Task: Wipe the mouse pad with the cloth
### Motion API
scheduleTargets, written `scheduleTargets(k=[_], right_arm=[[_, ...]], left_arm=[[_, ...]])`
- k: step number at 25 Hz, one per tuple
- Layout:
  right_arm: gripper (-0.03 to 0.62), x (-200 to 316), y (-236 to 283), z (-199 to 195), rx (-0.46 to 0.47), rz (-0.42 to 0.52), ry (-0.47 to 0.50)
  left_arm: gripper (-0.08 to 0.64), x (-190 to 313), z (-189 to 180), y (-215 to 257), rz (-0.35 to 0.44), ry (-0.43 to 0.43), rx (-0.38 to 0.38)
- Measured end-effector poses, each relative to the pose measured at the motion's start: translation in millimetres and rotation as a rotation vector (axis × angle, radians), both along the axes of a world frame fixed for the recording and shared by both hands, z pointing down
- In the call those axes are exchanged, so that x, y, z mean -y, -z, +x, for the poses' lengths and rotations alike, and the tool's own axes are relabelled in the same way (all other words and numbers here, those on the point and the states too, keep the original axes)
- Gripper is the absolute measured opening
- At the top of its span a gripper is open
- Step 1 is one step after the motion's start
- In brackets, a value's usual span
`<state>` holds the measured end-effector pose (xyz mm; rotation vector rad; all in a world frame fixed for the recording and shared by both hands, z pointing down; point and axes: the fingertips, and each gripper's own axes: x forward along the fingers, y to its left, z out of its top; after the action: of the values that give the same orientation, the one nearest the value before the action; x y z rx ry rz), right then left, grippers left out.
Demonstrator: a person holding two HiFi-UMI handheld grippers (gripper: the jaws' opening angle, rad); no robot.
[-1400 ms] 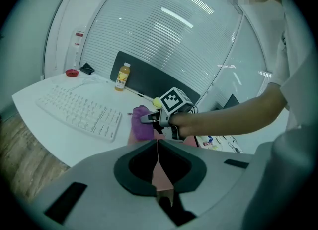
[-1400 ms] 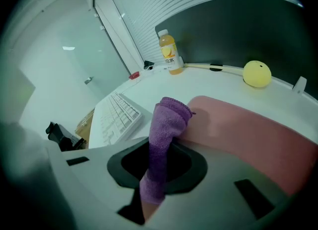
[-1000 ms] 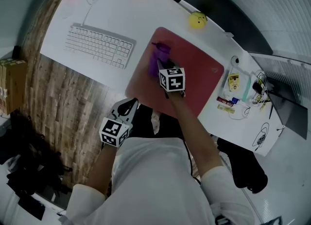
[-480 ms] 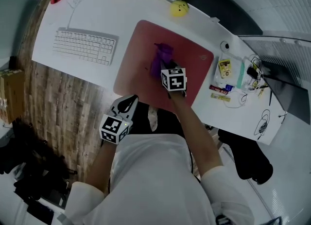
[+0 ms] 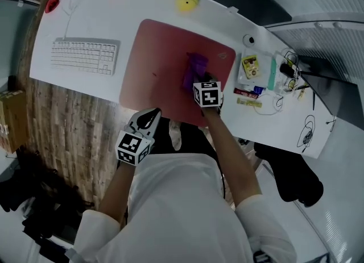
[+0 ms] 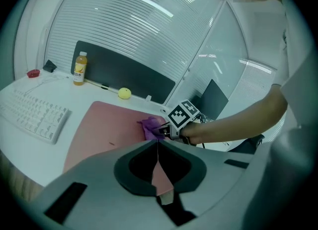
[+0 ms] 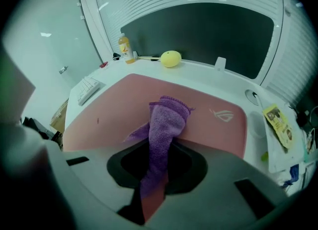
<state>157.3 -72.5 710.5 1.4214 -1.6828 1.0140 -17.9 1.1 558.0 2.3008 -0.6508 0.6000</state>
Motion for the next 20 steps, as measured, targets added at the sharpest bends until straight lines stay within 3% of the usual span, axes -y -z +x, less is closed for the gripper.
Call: scheduleTargets(k=[20], right_arm=[[0.075,-72,0,113,-0.09,-0.041,-0.09]], left_arm=[[0.02,-38,51,6,0.016,-0.042,-0.004]])
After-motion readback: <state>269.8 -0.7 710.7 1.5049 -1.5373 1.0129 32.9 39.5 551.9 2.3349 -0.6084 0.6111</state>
